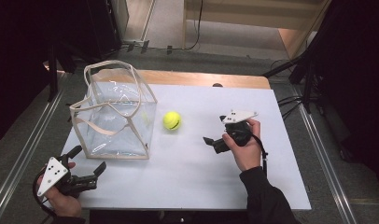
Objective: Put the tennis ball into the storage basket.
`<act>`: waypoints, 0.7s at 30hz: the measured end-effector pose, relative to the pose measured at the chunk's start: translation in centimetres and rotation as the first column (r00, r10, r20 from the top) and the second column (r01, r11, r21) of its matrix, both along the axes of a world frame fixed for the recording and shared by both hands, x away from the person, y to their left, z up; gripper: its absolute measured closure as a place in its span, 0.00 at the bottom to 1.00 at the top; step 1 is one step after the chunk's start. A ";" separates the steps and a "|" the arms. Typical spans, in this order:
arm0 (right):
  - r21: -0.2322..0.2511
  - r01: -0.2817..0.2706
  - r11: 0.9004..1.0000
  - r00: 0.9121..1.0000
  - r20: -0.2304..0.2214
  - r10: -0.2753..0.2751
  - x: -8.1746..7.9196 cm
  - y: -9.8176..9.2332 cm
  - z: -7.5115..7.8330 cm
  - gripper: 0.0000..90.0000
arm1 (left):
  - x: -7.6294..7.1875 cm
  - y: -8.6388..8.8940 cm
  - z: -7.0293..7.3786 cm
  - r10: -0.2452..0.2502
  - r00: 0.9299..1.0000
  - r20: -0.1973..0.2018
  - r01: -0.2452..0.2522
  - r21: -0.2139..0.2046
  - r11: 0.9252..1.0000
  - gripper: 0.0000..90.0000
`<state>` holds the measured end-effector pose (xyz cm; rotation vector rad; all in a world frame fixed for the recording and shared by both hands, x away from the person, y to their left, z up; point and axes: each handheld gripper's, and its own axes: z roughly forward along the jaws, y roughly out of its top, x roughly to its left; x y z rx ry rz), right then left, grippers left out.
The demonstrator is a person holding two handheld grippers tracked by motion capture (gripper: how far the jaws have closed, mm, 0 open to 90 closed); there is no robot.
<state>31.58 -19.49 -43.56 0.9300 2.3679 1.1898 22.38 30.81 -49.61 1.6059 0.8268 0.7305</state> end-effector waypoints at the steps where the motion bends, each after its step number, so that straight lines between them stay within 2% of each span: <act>1: -0.003 -0.004 1.000 1.000 -0.004 0.004 0.2 0.3 0.1 0.00 | 0.0 0.0 0.0 0.000 1.000 0.000 0.000 0.000 1.000 0.00; 21: -0.071 -0.047 0.996 0.998 -0.032 0.045 2.5 3.4 0.9 0.00 | 0.0 0.1 0.0 0.000 1.000 -0.001 0.000 -0.005 1.000 0.00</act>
